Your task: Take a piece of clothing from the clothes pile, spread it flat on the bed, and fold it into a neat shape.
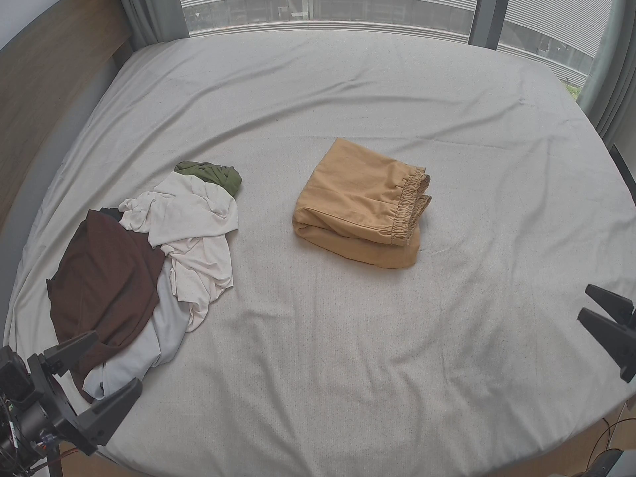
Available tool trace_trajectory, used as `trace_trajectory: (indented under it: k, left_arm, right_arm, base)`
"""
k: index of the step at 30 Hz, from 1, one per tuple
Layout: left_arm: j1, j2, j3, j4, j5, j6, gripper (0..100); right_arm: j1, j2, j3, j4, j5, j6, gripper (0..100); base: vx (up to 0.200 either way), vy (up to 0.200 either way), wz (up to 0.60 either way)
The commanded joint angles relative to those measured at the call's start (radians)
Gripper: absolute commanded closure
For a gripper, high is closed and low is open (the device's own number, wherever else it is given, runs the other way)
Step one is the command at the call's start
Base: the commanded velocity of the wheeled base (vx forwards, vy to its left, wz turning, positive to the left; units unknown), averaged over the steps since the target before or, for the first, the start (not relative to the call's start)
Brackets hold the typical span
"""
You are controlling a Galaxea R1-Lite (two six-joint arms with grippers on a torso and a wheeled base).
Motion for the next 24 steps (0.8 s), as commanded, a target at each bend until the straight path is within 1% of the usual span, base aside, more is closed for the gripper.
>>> trace_trajectory:
  k: [1, 2, 5, 6, 7, 12, 13, 14, 16, 18, 19, 21, 22, 23, 24]
  left_arm:
    - [0.06, -0.134, 0.017, 0.061, -0.001, 0.01, 0]
    - [0.088, -0.194, 0.017, 0.128, 0.0, 0.001, 0]
    - [0.129, -0.279, 0.017, 0.233, -0.003, -0.005, 0]
    - [0.129, -0.279, 0.017, 0.233, -0.003, -0.005, 0]
    - [0.151, -0.332, 0.017, 0.28, -0.004, -0.008, 0]
    - [0.22, -0.45, 0.017, 0.405, -0.024, -0.01, 0]
    - [0.22, -0.45, 0.017, 0.405, -0.024, -0.01, 0]
    - [0.247, -0.497, 0.017, 0.464, -0.035, -0.008, 0]
    - [0.273, -0.542, 0.017, 0.503, -0.043, -0.007, 0]
    - [0.318, -0.594, 0.017, 0.549, -0.047, -0.001, 0]
    - [0.326, -0.606, 0.017, 0.559, -0.05, 0.001, 0]
    - [0.376, -0.701, 0.017, 0.661, -0.073, 0.007, 0]
    - [0.396, -0.718, 0.017, 0.679, -0.073, 0.01, 0]
    - [0.402, -0.718, 0.017, 0.678, -0.073, 0.01, 0]
    - [0.422, -0.733, 0.017, 0.668, -0.079, 0.012, 0]
  right_arm:
    - [-0.038, -0.147, 0.036, 0.042, 0.001, -0.014, 0]
    - [-0.084, -0.245, 0.076, 0.088, 0.001, -0.031, 0]
    - [-0.146, -0.38, 0.114, 0.148, 0.003, -0.04, 0]
    - [-0.146, -0.38, 0.114, 0.148, 0.003, -0.04, 0]
    - [-0.166, -0.448, 0.128, 0.183, 0.004, -0.04, 0]
    - [-0.217, -0.653, 0.176, 0.34, 0.003, -0.043, 0]
    - [-0.217, -0.653, 0.176, 0.34, 0.003, -0.043, 0]
    - [-0.251, -0.686, 0.217, 0.36, 0.003, -0.06, 0]
    - [-0.288, -0.719, 0.252, 0.369, 0.004, -0.078, 0]
    - [-0.295, -0.753, 0.252, 0.456, -0.002, -0.08, 0]
    - [-0.295, -0.753, 0.249, 0.462, -0.006, -0.08, 0]
    - [-0.297, -0.749, 0.251, 0.438, -0.097, -0.086, 0]
    - [-0.297, -0.749, 0.251, 0.438, -0.143, -0.101, 0]
    - [-0.297, -0.749, 0.251, 0.438, -0.154, -0.106, 0]
    - [-0.297, -0.749, 0.252, 0.441, -0.192, -0.136, 0]
  base:
    - [0.0, 0.0, 0.0]
    - [0.0, 0.0, 0.0]
    - [0.0, 0.0, 0.0]
    - [0.0, 0.0, 0.0]
    - [0.0, 0.0, 0.0]
    - [0.0, 0.0, 0.0]
    - [0.0, 0.0, 0.0]
    - [0.0, 0.0, 0.0]
    - [0.0, 0.0, 0.0]
    - [0.0, 0.0, 0.0]
    - [0.0, 0.0, 0.0]
    - [0.0, 0.0, 0.0]
    - [0.0, 0.0, 0.0]
    - [0.0, 0.0, 0.0]
    - [0.0, 0.0, 0.0]
